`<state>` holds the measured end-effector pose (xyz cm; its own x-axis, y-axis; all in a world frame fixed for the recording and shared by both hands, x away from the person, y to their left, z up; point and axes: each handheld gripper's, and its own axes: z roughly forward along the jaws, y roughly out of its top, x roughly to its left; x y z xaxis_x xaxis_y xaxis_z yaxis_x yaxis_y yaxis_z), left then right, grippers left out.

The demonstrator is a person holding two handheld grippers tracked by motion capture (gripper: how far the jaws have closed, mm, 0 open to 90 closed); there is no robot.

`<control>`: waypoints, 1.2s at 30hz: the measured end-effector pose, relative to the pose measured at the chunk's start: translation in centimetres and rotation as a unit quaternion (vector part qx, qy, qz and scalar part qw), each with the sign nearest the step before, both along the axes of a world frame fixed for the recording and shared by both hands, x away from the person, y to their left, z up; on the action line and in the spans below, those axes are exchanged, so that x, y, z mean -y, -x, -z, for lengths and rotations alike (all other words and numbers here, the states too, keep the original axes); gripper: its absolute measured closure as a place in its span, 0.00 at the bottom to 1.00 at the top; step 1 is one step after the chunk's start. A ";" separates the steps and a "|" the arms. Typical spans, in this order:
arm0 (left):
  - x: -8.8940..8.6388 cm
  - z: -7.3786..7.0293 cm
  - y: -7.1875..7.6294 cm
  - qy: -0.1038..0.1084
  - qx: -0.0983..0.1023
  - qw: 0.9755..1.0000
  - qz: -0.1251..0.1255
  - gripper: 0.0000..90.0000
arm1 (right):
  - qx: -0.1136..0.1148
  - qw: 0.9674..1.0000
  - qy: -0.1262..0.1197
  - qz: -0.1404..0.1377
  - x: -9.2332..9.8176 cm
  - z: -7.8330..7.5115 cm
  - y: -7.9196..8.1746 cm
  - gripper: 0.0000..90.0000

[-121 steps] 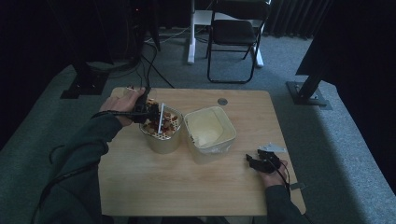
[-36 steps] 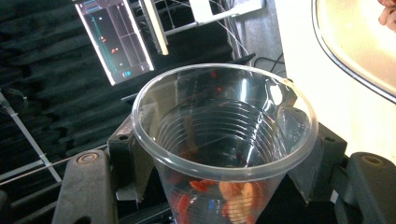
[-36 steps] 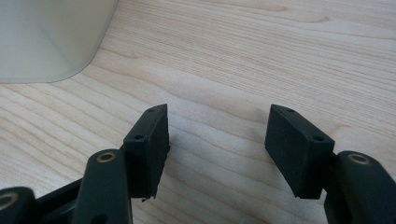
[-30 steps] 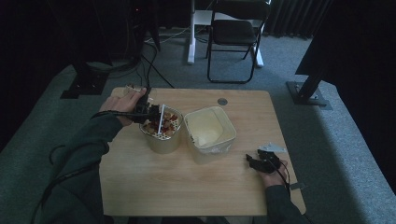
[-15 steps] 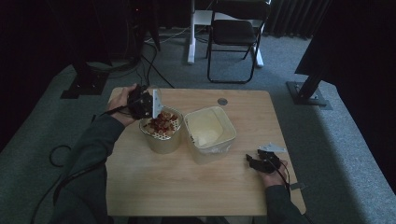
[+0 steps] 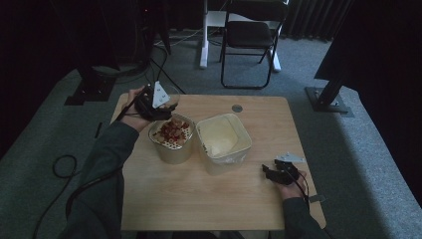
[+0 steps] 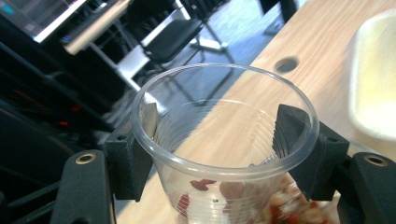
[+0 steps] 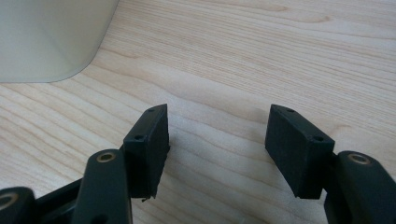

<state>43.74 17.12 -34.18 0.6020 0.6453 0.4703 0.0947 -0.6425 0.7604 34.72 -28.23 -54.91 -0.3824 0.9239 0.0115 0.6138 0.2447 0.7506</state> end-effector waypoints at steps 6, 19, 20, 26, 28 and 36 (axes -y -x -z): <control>-0.1 -0.3 -0.6 0.101 -0.061 0.993 0.024 0.35 | 0.000 1.000 0.000 -0.001 0.0 0.0 0.0 0.44; 2.8 -0.6 -0.6 0.150 -0.092 0.983 0.052 0.33 | 0.000 1.000 0.001 -0.001 0.0 0.0 0.0 0.44; 3.1 -0.7 -0.6 0.152 -0.094 0.982 0.055 0.33 | 0.000 1.000 0.000 -0.001 0.0 0.0 0.0 0.44; 5.3 -0.9 -0.3 0.151 -0.100 0.981 0.073 0.32 | 0.001 1.000 0.000 -0.001 0.0 0.0 0.0 0.44; 6.0 -0.9 -0.2 0.154 -0.104 0.979 0.082 0.31 | 0.001 1.000 0.000 -0.001 0.0 0.0 0.0 0.44; 8.8 -0.8 0.2 0.152 -0.116 0.975 0.113 0.31 | 0.001 1.000 0.000 -0.001 0.0 0.0 0.0 0.44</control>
<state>43.57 8.29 -33.42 0.8120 0.5727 0.1128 0.1689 -0.4155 0.8938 34.71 -28.22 -54.91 -0.3846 0.9230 0.0104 0.6123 0.2466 0.7512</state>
